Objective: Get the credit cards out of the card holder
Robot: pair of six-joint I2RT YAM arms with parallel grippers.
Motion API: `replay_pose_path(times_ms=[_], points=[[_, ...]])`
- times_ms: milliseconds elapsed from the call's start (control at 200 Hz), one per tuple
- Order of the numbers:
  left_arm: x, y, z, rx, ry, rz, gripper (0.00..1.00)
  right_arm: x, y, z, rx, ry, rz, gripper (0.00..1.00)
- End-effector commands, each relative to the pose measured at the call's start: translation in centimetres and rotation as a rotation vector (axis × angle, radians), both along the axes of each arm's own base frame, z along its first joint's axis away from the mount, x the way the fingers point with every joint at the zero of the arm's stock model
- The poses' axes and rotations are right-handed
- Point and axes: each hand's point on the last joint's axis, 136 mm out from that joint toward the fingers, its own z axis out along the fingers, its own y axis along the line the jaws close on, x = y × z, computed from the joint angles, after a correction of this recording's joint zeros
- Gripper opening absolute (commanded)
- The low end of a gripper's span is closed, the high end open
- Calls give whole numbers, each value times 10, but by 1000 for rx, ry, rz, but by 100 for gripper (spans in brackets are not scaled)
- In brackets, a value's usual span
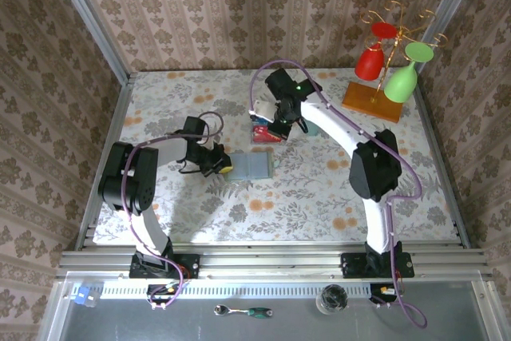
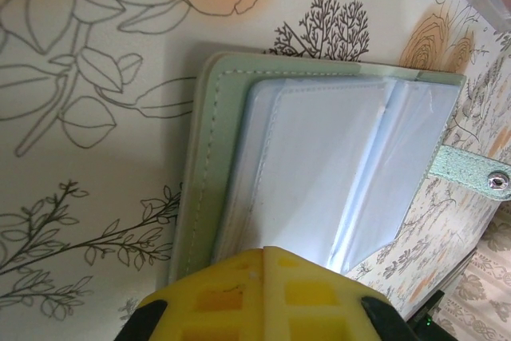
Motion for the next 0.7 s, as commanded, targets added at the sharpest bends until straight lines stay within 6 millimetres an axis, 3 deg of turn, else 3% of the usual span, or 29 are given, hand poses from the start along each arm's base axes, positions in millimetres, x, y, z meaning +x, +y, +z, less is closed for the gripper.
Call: replay_pose_path(times_ms=[0, 450, 695], points=[[2, 3, 10, 9, -16, -9, 3, 5, -11, -8, -76, 24, 50, 0], [0, 17, 19, 56, -46, 26, 6, 40, 0, -16, -65, 18, 92, 0], [-3, 20, 20, 64, -50, 38, 7, 48, 5, -19, -58, 9, 111, 0]])
